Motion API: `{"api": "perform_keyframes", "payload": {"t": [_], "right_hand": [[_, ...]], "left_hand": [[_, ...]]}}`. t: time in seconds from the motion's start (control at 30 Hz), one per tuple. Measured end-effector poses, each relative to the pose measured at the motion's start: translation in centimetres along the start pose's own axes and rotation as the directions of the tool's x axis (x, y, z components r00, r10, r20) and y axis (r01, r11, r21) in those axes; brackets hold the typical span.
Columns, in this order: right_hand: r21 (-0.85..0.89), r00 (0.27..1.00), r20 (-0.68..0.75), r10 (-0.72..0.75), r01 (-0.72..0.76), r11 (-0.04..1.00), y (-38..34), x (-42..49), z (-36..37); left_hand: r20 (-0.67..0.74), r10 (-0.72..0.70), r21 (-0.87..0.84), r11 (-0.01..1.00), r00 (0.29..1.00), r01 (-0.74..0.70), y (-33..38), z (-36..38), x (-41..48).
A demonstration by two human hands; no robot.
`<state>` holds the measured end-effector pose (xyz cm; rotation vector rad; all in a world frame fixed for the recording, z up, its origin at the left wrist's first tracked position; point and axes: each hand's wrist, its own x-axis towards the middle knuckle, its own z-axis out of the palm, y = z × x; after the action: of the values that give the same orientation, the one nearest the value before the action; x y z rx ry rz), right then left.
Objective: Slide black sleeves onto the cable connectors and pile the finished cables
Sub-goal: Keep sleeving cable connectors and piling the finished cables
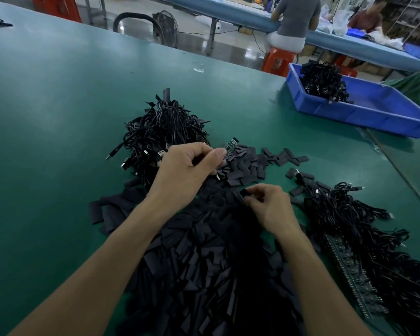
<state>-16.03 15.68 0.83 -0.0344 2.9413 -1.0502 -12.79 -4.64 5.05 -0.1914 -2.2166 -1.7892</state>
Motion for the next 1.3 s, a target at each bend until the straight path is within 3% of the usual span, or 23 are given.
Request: {"api": "perform_keyframes", "payload": {"t": [0.17,0.33,0.77,1.3], "right_hand": [[0.249,0.995,-0.092,-0.044,0.066,0.966,-1.0,-0.6,-0.9],[0.549,0.985,-0.141,-0.099,0.161,0.820,-2.5,-1.3,-1.8],[0.626,0.973,-0.138,-0.182,0.229,0.746,-3.0,-2.0,-2.1],[0.570,0.936,-0.261,-0.236,0.347,0.745,-2.9,-2.2,-2.7]], "left_hand": [[0.083,-0.034,0.047,0.998,0.996,0.031,-0.3,0.2,-0.1],[0.127,-0.057,0.017,0.998,0.990,0.055,-0.6,0.0,-0.1],[0.162,-0.073,0.116,0.992,0.984,0.055,-1.3,0.2,0.1],[0.144,-0.044,0.011,0.999,0.989,0.043,-1.3,0.0,0.1]]}}
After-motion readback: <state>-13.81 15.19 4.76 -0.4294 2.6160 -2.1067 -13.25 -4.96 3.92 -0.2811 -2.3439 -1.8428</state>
